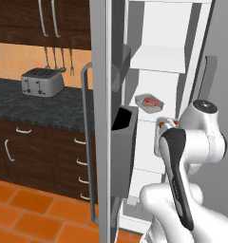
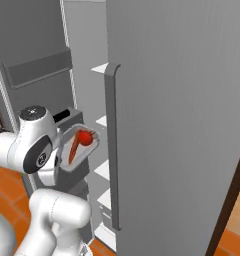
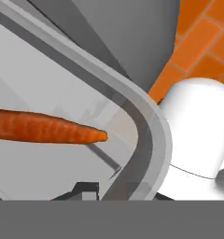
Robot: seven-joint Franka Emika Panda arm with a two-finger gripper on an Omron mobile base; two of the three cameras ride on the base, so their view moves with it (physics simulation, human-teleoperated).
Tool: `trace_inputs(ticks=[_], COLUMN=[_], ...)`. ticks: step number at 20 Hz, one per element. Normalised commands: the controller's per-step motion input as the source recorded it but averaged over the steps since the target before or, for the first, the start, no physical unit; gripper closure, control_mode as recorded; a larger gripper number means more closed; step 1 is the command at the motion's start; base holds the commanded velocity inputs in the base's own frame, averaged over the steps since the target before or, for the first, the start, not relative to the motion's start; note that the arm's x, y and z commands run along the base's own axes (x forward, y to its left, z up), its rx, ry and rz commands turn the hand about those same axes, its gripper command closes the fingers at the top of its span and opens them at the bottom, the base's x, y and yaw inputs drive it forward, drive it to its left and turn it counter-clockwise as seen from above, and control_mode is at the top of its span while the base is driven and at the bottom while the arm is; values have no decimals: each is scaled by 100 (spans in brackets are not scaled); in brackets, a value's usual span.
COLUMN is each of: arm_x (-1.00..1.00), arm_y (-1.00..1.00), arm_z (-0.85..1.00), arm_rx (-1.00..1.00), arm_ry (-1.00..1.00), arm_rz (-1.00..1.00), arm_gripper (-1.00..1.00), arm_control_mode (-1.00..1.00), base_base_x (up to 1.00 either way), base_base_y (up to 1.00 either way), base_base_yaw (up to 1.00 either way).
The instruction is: Take the meat container that has the steak and place it on the second highest rack of the freezer. Then take the vegetable container that has the tomato and carrot and place it on the highest rack of the freezer.
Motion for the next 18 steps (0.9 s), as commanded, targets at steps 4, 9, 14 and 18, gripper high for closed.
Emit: trace_inputs(ticks=[4,9,14,18], arm_x=[29,48,73,55], arm_y=[5,6,-4,-22], arm_z=[100,100,100,97], arm_rx=[-20,-17,-1,4], arm_ry=[-49,-40,-7,2], arm_rz=[-11,0,0,-8], arm_gripper=[100,100,100,100], arm_control_mode=[-100,-100,-100,-100], base_base_x=[0,0,0,0], base_base_y=[0,0,0,0], base_base_yaw=[0,0,0,0])
